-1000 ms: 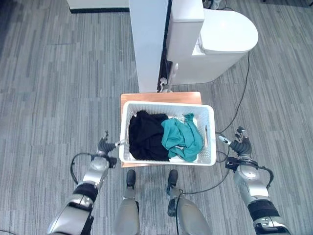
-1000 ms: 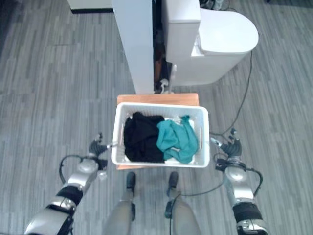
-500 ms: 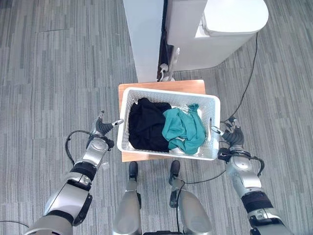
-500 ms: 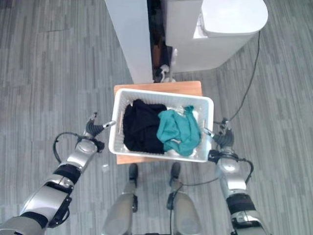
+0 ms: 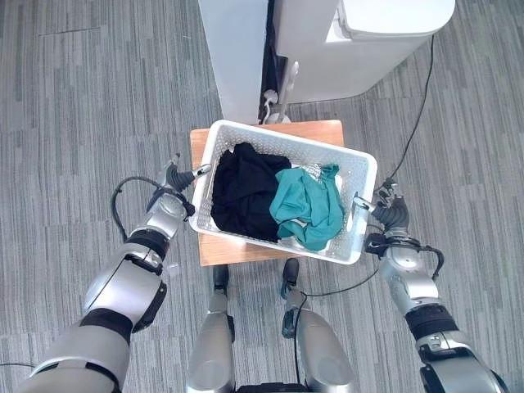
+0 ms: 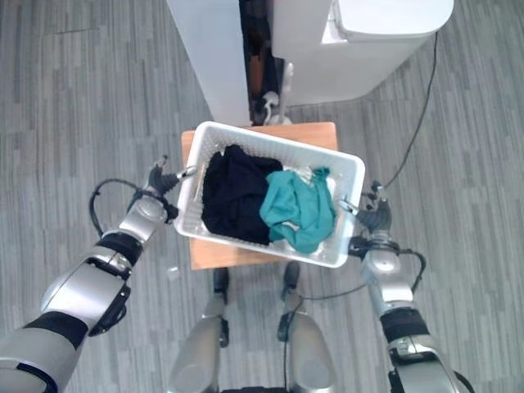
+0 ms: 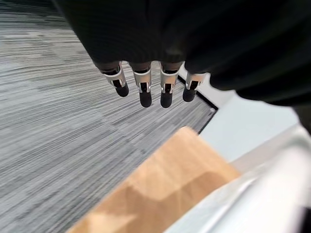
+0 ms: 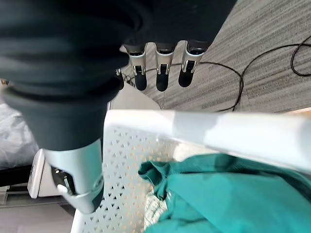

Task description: Grab the laundry basket,head to the washer,open it,put in the laundry and shut it.

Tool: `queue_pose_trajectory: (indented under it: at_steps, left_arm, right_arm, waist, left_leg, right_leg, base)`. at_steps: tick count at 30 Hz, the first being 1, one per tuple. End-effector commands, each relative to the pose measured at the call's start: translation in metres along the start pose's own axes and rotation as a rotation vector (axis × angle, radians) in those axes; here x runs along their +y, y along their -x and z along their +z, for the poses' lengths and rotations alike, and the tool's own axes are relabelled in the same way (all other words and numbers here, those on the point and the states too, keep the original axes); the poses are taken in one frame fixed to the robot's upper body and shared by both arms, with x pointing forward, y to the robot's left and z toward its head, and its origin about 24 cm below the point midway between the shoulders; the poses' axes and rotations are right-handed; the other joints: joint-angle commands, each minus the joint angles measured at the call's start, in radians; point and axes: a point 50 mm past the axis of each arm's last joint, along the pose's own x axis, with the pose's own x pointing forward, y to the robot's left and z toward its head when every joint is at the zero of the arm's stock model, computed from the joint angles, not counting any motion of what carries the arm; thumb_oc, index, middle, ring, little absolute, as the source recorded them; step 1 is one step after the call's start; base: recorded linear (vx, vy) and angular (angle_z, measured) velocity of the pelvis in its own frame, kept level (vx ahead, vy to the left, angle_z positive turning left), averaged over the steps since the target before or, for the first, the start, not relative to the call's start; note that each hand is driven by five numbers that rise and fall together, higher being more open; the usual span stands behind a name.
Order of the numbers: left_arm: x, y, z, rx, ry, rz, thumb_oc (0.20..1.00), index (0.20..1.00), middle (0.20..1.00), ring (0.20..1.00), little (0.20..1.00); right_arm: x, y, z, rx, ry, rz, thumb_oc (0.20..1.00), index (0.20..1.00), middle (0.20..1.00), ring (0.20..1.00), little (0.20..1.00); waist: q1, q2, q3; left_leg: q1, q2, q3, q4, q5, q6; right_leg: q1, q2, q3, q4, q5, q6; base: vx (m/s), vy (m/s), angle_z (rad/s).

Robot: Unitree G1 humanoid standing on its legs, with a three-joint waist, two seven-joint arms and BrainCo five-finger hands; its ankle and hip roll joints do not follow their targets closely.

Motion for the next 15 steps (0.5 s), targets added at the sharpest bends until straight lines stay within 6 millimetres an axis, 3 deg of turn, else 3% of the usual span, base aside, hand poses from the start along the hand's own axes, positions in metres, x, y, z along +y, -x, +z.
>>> queue_pose_trajectory:
  at_steps: [1, 3, 7, 12, 15]
  left_arm:
    - [0.039, -0.005, 0.035, -0.168, -0.024, 0.134, 1.000, 1.000, 1.000, 1.000, 1.000]
    - [0.077, 0.003, 0.066, -0.348, -0.156, 0.219, 1.000, 1.000, 1.000, 1.000, 1.000]
    - [0.131, 0.019, 0.074, -0.417, -0.445, 0.364, 1.000, 1.000, 1.000, 1.000, 1.000]
    - [0.133, 0.022, 0.052, -0.351, -0.549, 0.365, 1.000, 1.000, 1.000, 1.000, 1.000]
    - [0.122, 0.017, 0.035, -0.272, -0.572, 0.347, 1.000, 1.000, 1.000, 1.000, 1.000]
  right_arm:
    - [-0.027, 0.006, 0.008, -0.073, -0.009, -0.070, 1.000, 1.000, 1.000, 1.000, 1.000]
    - [-0.042, 0.012, 0.003, -0.055, 0.005, -0.111, 1.000, 1.000, 1.000, 1.000, 1.000]
    - [-0.055, 0.022, -0.012, 0.004, 0.022, -0.147, 1.000, 1.000, 1.000, 1.000, 1.000]
    - [-0.054, 0.025, -0.016, 0.022, 0.009, -0.147, 1.000, 1.000, 1.000, 1.000, 1.000]
    - [-0.048, 0.025, -0.015, 0.011, -0.025, -0.134, 1.000, 1.000, 1.000, 1.000, 1.000]
  waist:
    - [-0.005, -0.013, -0.038]
    - [0.006, 0.000, -0.042]
    - [0.022, 0.009, -0.051]
    - [0.020, -0.002, -0.061]
    - [0.011, -0.009, -0.061]
  left_leg:
    - [-0.095, -0.008, 0.052, 0.171, -0.134, 0.053]
    - [-0.095, -0.013, 0.047, 0.172, -0.141, 0.054]
    - [-0.103, -0.018, 0.042, 0.175, -0.155, 0.057]
    - [-0.118, -0.019, 0.042, 0.180, -0.158, 0.059]
    - [-0.126, -0.017, 0.044, 0.178, -0.165, 0.058]
  right_leg:
    - [-0.009, -0.085, -0.003, 0.147, -0.182, 0.067]
    - [-0.006, -0.088, -0.008, 0.147, -0.188, 0.068]
    - [-0.006, -0.087, -0.012, 0.149, -0.203, 0.066]
    - [-0.018, -0.087, -0.008, 0.150, -0.206, 0.061]
    - [-0.033, -0.083, 0.003, 0.155, -0.212, 0.058]
  base:
    - [0.04, -0.026, -0.06]
    - [0.05, -0.033, 0.00]
    - [0.04, -0.027, 0.05]
    - [0.01, -0.014, 0.02]
    - [0.00, 0.000, 0.00]
